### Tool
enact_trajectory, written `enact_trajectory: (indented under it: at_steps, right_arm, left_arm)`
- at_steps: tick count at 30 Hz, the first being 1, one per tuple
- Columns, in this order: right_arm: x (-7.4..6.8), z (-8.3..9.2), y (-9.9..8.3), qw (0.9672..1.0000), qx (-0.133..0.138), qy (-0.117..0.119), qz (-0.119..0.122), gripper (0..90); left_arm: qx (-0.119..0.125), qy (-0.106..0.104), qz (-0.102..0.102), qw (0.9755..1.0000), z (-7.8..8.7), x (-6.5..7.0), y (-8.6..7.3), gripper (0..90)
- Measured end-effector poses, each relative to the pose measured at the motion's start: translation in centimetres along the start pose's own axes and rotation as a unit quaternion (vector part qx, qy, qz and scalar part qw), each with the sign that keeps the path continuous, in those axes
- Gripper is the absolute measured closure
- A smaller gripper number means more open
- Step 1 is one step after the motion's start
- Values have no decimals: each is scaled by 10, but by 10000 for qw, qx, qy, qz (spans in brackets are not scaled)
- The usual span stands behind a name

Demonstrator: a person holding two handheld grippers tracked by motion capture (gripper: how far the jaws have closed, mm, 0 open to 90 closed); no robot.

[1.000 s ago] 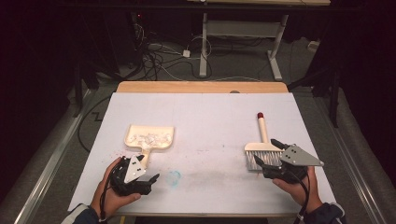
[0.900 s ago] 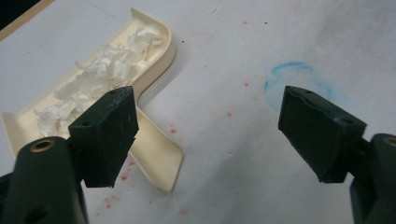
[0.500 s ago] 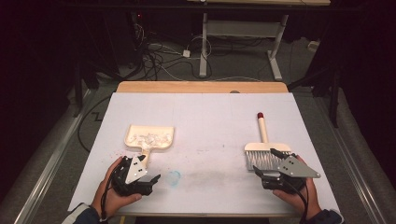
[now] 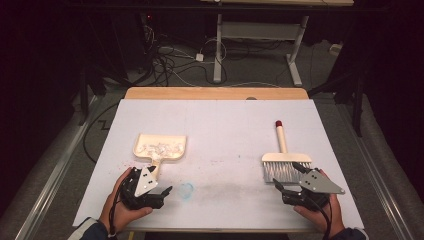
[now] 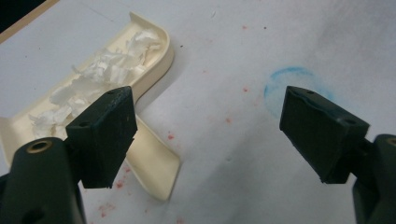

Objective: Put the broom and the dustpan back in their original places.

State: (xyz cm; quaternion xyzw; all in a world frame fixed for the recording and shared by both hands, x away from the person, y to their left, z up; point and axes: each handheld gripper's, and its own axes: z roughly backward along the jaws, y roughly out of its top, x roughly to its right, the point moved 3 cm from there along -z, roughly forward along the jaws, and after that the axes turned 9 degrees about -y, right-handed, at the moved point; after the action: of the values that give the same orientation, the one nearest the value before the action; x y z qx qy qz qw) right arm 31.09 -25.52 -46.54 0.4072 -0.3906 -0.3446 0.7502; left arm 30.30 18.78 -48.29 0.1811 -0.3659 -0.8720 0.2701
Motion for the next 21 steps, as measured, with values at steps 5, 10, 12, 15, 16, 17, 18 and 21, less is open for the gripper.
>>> enact_trajectory:
  at_steps: [5, 10, 12, 15, 16, 17, 18, 21]
  right_arm:
    - [-6, 0, 1, 9996, 52, -39, 268, 192]
    - [-6, 1, 0, 9998, 28, -6, 171, 187]
    - [-5, 2, 1, 9998, 83, -33, 176, 187]
    - [-4, 3, 2, 9998, 92, -54, 139, 186]
    - [-4, 3, 3, 9999, 99, -39, 135, 186]
    - [-5, 3, 3, 9998, 99, -48, 144, 186]
    - [-5, 2, 3, 9998, 86, -57, 161, 186]
    - [-8, 3, 3, 9997, 63, -34, 230, 185]
  left_arm:
    - [31, 31, -102, 9999, 1, 0, 2, 184]
    - [46, 13, -135, 9999, 3, 2, 2, 178]
    - [32, 62, -136, 9999, 2, 0, 3, 178]
    - [30, 33, -145, 9999, 1, 0, 3, 177]
    - [21, 49, -163, 9999, 0, 1, 4, 178]
    - [21, 25, -174, 9998, 0, 1, 4, 178]
    - [14, 11, -186, 9998, 0, 1, 3, 177]
    - [23, 18, -205, 9998, 1, 2, 4, 177]
